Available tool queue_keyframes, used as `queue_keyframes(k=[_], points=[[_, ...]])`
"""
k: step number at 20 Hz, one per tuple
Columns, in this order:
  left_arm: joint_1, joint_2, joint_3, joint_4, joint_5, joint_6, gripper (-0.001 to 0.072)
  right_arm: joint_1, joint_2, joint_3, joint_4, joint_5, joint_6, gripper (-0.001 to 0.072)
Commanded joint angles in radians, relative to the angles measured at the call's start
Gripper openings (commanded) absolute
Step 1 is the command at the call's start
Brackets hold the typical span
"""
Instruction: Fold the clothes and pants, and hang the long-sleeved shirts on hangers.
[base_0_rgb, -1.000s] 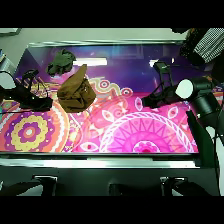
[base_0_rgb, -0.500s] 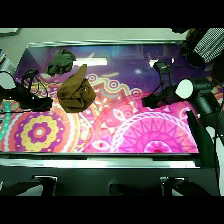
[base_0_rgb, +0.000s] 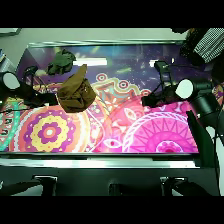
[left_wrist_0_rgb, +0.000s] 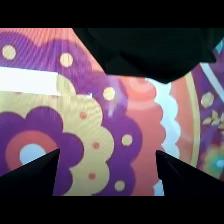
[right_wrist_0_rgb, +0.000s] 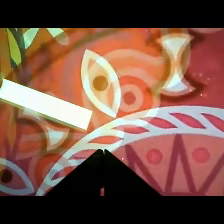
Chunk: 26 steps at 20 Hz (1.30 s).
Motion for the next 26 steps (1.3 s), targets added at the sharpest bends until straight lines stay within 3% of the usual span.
queue_keyframes(k=[1, 3, 7, 8, 10, 14, 18, 21, 26], points=[[0.002, -0.107, 0.001, 0.005, 0.239, -0.016, 0.0667, 0.001, 0.001, 0.001, 0.002, 0.010, 0.028, 0.0062], [0.002, -0.212, 0.001, 0.005, 0.330, -0.029, 0.0667, 0.001, 0.001, 0.001, 0.001, 0.022, 0.042, 0.0149], [0.000, -0.389, 0.033, -0.003, 0.423, -0.087, 0.0660, 0.001, 0.001, 0.001, 0.002, 0.028, 0.071, 0.0152], [0.000, -0.418, 0.051, -0.012, 0.407, -0.087, 0.0551, 0.001, 0.001, 0.001, 0.002, 0.027, 0.079, 0.0152], [0.000, -0.440, 0.093, -0.034, 0.341, -0.086, 0.0010, 0.001, 0.001, 0.001, 0.002, 0.027, 0.093, 0.0152], [-0.019, -0.378, 0.191, -0.104, 0.121, -0.035, 0.0017, 0.001, 0.017, 0.001, -0.009, 0.062, 0.104, 0.0150], [-0.142, -0.271, 0.191, -0.389, 0.008, -0.015, 0.0018, 0.001, 0.103, 0.001, -0.128, 0.140, 0.105, 0.0149], [-0.338, -0.251, 0.191, -0.553, 0.043, -0.078, 0.0018, 0.001, 0.208, 0.001, -0.219, 0.198, 0.104, 0.0131], [-0.652, -0.344, 0.191, -0.557, 0.234, -0.200, 0.0018, 0.001, 0.362, 0.000, -0.348, 0.315, 0.093, 0.0132]])
